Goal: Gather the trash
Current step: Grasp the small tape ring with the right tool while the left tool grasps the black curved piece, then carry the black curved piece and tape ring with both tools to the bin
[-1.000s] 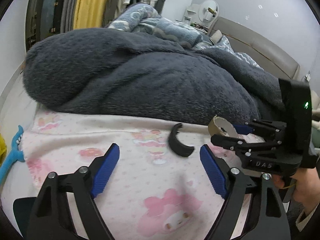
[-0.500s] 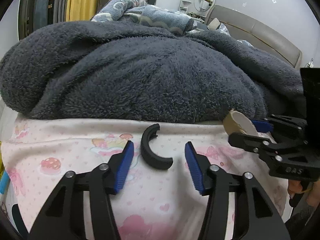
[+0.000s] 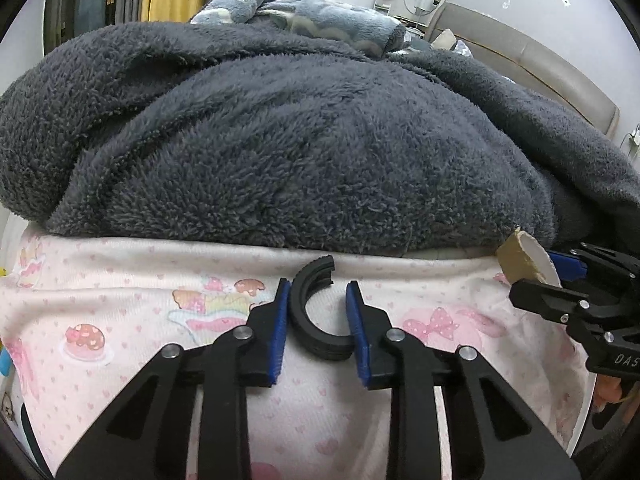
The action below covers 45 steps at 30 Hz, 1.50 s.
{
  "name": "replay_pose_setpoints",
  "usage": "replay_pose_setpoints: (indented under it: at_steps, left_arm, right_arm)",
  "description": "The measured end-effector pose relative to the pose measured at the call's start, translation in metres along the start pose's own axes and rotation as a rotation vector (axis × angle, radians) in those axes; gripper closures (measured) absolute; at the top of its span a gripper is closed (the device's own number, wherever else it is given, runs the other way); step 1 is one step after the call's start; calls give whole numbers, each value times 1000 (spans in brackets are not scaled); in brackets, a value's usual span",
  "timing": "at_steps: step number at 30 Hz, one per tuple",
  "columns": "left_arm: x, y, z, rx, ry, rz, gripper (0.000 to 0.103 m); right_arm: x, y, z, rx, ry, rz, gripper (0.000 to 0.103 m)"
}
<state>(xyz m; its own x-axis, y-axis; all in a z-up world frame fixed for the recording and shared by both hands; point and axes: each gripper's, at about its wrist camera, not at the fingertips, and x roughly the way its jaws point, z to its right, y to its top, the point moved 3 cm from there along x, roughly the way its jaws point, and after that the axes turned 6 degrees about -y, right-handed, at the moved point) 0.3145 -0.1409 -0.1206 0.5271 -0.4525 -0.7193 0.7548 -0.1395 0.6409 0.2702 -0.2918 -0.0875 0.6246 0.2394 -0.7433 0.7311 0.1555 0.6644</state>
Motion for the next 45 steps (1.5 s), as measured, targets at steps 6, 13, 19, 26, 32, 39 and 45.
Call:
replay_pose_setpoints:
  at_steps: [6, 13, 19, 26, 32, 39, 45]
  left_arm:
    - [-8, -2, 3, 11, -2, 7, 74]
    - [-25, -10, 8, 28, -7, 18, 74]
    - [-43, -17, -7, -19, -13, 18, 74]
    - [-73, -24, -32, -44, 39, 31, 73]
    - [-103, -31, -56, -66, 77, 47, 75]
    - [-136, -42, -85, -92, 117, 68, 81]
    - [-160, -53, -105, -103, 138, 73, 90]
  right_arm:
    - [-15, 7, -1, 8, -5, 28, 59]
    - [-27, 17, -15, -10, -9, 49, 59]
    - [-32, 26, -32, -19, -9, 59, 59]
    - [-39, 40, -62, -35, 14, 83, 59]
    - [-40, 51, -96, -55, 41, 93, 59]
    - [-38, 59, -137, -81, 72, 90, 59]
    - [-36, 64, -171, -102, 99, 91, 59]
